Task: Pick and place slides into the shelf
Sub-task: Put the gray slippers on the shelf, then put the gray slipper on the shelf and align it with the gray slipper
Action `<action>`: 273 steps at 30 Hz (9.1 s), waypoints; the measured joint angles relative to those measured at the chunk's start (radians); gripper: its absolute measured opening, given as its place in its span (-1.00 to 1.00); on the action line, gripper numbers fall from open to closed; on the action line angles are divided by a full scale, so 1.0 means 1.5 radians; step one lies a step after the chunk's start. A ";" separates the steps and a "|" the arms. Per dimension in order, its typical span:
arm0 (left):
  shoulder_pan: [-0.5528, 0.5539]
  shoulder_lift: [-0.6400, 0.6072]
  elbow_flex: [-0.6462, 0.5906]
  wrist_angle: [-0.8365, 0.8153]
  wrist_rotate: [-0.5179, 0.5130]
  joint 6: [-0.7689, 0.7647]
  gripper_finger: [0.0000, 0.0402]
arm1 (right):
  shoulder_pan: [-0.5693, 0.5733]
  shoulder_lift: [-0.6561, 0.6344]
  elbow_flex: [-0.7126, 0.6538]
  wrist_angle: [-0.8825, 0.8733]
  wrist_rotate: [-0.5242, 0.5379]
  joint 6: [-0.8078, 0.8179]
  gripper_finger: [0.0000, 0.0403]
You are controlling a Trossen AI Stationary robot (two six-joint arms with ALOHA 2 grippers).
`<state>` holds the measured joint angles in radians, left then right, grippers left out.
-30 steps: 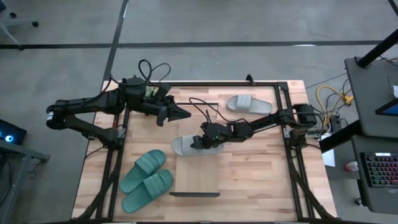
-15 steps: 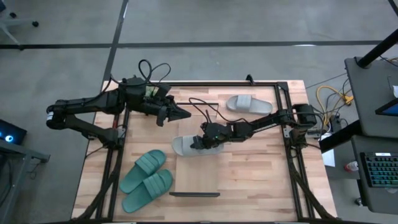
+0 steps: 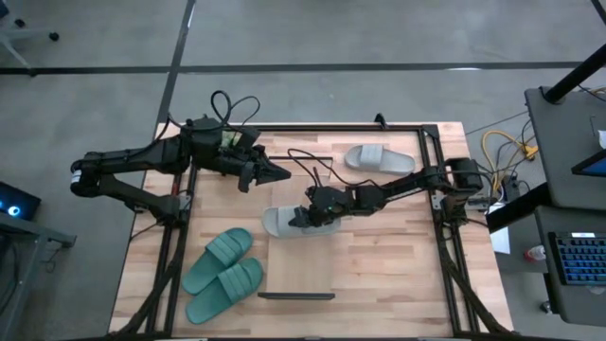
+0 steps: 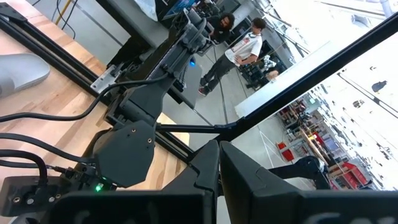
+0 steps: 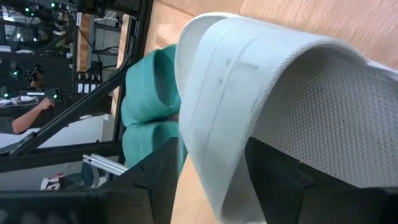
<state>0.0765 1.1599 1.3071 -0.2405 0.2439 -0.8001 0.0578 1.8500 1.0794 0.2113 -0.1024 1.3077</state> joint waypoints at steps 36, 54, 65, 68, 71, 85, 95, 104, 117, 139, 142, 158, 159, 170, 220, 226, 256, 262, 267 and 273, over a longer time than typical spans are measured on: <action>0.000 0.000 -0.001 -0.002 0.002 0.003 -1.00 | -0.013 -0.020 0.184 -0.440 0.061 -0.157 -0.10; 0.000 0.000 -0.003 -0.004 0.019 0.026 -1.00 | -0.027 -0.191 0.147 -0.579 0.193 -0.123 -0.08; 0.000 0.000 -0.003 -0.005 0.024 0.035 -1.00 | -0.047 -0.249 0.108 -0.597 0.220 -0.126 -0.08; 0.000 0.000 -0.003 -0.005 0.024 0.035 -1.00 | -0.063 -0.262 0.086 -0.595 0.202 -0.129 -0.08; 0.000 0.000 -0.003 -0.005 0.024 0.033 -1.00 | -0.081 -0.279 0.061 -0.578 0.179 -0.157 -0.08; -0.001 0.013 -0.004 -0.002 0.024 0.044 -1.00 | -0.207 -0.400 -0.074 -0.525 0.101 -0.226 -0.08; -0.001 0.020 -0.004 -0.002 0.025 0.050 -1.00 | -0.299 -0.465 -0.147 -0.518 0.081 -0.221 -0.08; 0.000 0.022 -0.004 -0.002 0.025 0.049 -1.00 | -0.376 -0.469 -0.196 -0.519 0.063 -0.220 -0.08; 0.000 0.022 -0.004 -0.002 0.027 0.049 -1.00 | -0.456 -0.468 -0.201 -0.529 0.069 -0.237 -0.08; -0.001 0.022 -0.004 -0.002 0.044 0.049 -1.00 | -0.481 -0.340 -0.201 -0.550 0.053 -0.308 -0.08; -0.001 0.022 -0.004 -0.002 0.044 0.048 -1.00 | -0.489 -0.328 -0.201 -0.546 0.054 -0.318 -0.08; -0.001 0.022 -0.003 -0.001 0.045 0.046 -1.00 | -0.543 -0.276 -0.202 -0.440 -0.008 -0.338 -0.08; -0.001 0.022 -0.003 -0.001 0.044 0.046 -1.00 | -0.543 -0.272 -0.202 -0.436 -0.012 -0.338 -0.08; -0.001 0.022 -0.003 0.002 0.045 0.032 -1.00 | -0.543 -0.254 -0.201 -0.423 -0.024 -0.332 -0.23; 0.001 0.022 -0.003 0.001 0.044 0.073 -1.00 | -0.495 -0.532 -0.203 -0.412 -0.008 -0.247 -0.95; 0.001 0.022 -0.003 0.000 0.044 0.073 -1.00 | -0.470 -0.566 -0.203 -0.392 -0.006 -0.222 -0.94; 0.025 0.021 0.002 0.005 0.044 0.090 -1.00 | -0.229 -0.573 -0.202 -0.215 0.099 -0.121 -0.94; 0.028 0.021 0.002 0.016 0.044 0.090 -1.00 | -0.189 -0.566 -0.202 -0.215 0.123 -0.108 -0.94; 0.028 0.021 0.002 0.016 0.044 0.089 -1.00 | -0.159 -0.527 -0.202 -0.165 0.123 -0.101 -0.94; 0.028 0.021 0.002 0.016 0.044 0.087 -1.00 | -0.125 -0.444 -0.202 -0.046 0.122 -0.076 -0.94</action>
<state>0.1188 1.1915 1.3094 -0.2172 0.3103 -0.6693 -0.1296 1.1838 0.7765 0.1417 0.0803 1.1937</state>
